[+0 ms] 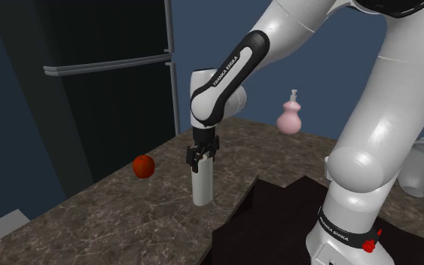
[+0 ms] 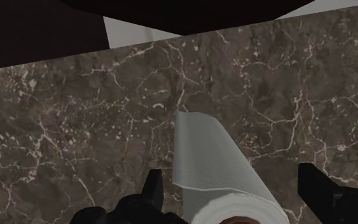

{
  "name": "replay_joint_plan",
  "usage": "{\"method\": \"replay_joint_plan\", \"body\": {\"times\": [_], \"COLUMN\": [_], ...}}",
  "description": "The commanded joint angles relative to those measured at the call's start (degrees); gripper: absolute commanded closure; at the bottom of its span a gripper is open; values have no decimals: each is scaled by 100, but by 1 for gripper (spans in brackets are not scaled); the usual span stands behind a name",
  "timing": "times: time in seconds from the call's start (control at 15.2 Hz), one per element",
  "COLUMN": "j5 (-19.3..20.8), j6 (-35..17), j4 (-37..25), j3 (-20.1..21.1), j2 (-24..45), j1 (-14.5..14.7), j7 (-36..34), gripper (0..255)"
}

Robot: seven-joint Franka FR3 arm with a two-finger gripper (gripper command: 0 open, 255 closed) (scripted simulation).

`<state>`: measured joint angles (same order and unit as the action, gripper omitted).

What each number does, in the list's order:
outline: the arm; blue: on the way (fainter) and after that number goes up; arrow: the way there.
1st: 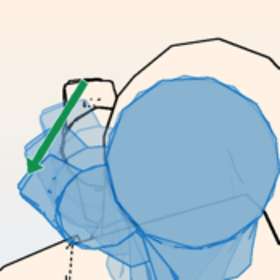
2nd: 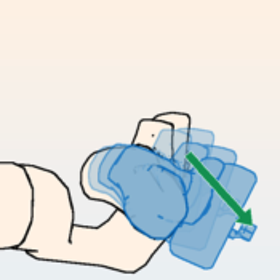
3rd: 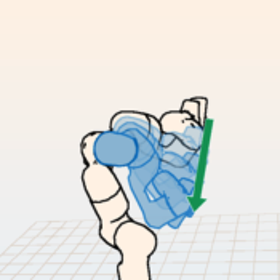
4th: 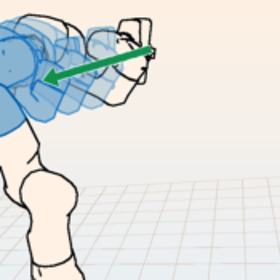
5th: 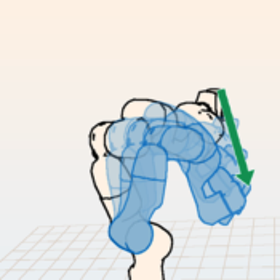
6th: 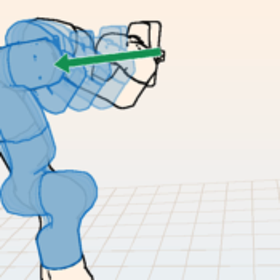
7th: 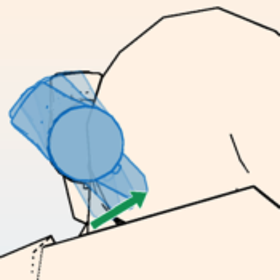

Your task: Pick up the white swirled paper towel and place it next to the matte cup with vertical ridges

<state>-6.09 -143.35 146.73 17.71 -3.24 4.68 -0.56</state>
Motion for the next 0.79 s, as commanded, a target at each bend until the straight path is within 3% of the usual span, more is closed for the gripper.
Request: {"method": "replay_joint_plan", "body": {"times": [0.0,0.26,0.33,0.73], "j5": [3,3,3,3], "j6": [-15,-14,-14,-10], "j4": [3,3,3,0], "j3": [0,0,0,0], "j2": [9,9,9,7], "j1": [-1,-1,-1,-1], "j7": [-1,-1,-1,-1], "gripper": [0,0,255,255]}}
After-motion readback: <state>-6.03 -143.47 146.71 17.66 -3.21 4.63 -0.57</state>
